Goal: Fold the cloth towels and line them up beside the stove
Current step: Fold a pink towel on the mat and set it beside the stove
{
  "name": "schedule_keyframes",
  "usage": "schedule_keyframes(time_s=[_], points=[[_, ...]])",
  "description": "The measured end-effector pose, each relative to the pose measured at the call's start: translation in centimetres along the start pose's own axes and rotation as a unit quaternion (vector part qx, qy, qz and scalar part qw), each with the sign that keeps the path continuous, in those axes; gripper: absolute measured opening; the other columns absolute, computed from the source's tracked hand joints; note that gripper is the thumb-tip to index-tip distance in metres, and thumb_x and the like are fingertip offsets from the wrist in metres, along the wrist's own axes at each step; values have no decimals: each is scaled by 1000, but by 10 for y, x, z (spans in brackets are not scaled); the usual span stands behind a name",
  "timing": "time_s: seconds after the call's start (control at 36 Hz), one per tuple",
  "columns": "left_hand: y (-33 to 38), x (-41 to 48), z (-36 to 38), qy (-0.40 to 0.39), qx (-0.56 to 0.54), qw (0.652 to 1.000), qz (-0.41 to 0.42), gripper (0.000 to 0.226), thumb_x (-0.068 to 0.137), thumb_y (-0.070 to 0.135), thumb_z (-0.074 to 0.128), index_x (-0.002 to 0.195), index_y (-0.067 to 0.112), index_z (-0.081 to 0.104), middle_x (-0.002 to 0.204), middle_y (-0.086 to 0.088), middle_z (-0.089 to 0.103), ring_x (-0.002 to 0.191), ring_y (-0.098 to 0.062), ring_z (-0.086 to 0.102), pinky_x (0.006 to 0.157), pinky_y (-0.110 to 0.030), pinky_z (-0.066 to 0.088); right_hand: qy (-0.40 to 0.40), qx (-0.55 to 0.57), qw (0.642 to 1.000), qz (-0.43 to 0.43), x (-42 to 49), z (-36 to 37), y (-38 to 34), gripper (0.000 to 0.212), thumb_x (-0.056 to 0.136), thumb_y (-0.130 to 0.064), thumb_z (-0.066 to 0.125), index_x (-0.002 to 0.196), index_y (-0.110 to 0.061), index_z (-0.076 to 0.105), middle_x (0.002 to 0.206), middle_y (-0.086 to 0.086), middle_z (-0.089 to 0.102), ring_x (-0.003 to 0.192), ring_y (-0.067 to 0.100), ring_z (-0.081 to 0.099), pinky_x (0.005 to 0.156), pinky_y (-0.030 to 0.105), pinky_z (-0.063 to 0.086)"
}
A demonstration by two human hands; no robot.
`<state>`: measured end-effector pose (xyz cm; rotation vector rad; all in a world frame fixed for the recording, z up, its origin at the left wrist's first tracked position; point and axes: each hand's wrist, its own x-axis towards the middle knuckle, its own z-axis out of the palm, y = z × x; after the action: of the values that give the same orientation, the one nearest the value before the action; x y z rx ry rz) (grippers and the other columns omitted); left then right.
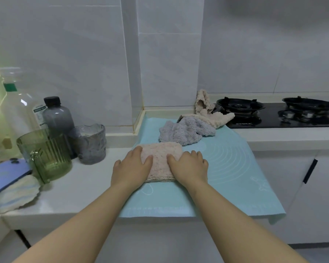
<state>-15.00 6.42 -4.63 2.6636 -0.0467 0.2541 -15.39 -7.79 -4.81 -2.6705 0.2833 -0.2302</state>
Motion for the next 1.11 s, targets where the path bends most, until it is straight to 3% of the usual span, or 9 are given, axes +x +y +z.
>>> schedule_keyframes(time_s=[0.22, 0.47, 0.61, 0.75, 0.81, 0.89, 0.94, 1.0, 1.11], points=[[-4, 8, 3, 29, 52, 997, -41, 57, 89, 58, 36, 139, 29, 32, 135, 1, 50, 126, -27, 37, 97, -40, 26, 17, 52, 998, -31, 1, -1, 3, 45, 92, -43, 42, 121, -10, 49, 122, 7, 55, 124, 26, 37, 103, 39, 25], [1, 8, 0, 19, 40, 993, -107, 71, 80, 63, 49, 137, 26, 31, 125, -9, 52, 118, -30, 46, 92, -39, 28, 1, 59, 998, -7, 1, -4, 0, 45, 91, -46, 46, 123, -14, 49, 110, 3, 61, 110, 25, 43, 92, 35, 26], [8, 13, -13, -63, 50, 983, -168, 74, 77, 64, 55, 128, 14, 37, 122, -8, 56, 113, -29, 52, 90, -40, 30, -50, 65, 996, 32, -1, -14, -7, 44, 91, -46, 47, 119, -14, 52, 109, 3, 61, 110, 25, 45, 90, 34, 26], [18, 29, -38, -193, -7, 951, -240, 62, 73, 65, 60, 108, 16, 44, 110, -3, 57, 112, -29, 52, 92, -39, 32, -110, 118, 983, 92, -2, -35, -15, 36, 88, -45, 52, 110, -17, 55, 104, 1, 62, 107, 23, 48, 86, 32, 30], [21, 31, -46, -212, -51, 949, -227, 49, 73, 59, 65, 97, 19, 47, 101, 1, 56, 108, -28, 54, 93, -37, 37, -123, 210, 960, 135, -1, -42, -15, 19, 86, -39, 57, 88, -20, 53, 88, -4, 60, 93, 20, 53, 81, 31, 34], [33, 36, -54, -198, -194, 937, -213, 38, 73, 43, 73, 95, 16, 57, 102, -5, 65, 97, -28, 61, 90, -41, 49, -113, 387, 894, 197, -1, -62, -14, 22, 85, -24, 62, 71, -18, 46, 71, -3, 52, 67, 14, 51, 64, 27, 40], [49, 39, -60, -190, -302, 909, -215, 34, 76, 29, 74, 101, 13, 58, 105, -8, 66, 95, -28, 63, 89, -42, 51, -103, 445, 860, 228, 0, -78, -10, 17, 84, -18, 63, 75, -15, 49, 77, 2, 57, 70, 16, 55, 65, 30, 44], [70, 43, -61, -205, -385, 875, -210, 35, 79, 21, 71, 109, 10, 57, 106, -9, 66, 92, -27, 65, 84, -41, 54, -92, 498, 824, 253, 3, -96, 0, 11, 84, -15, 63, 81, -13, 52, 89, 9, 62, 80, 24, 60, 76, 37, 50], [117, 49, -55, -278, -481, 809, -193, 17, 86, 14, 64, 100, 12, 56, 93, -4, 67, 81, -18, 65, 67, -30, 53, -71, 579, 762, 281, 6, -134, 34, 8, 88, -15, 60, 92, -14, 53, 91, 5, 66, 79, 20, 65, 76, 36, 54]])
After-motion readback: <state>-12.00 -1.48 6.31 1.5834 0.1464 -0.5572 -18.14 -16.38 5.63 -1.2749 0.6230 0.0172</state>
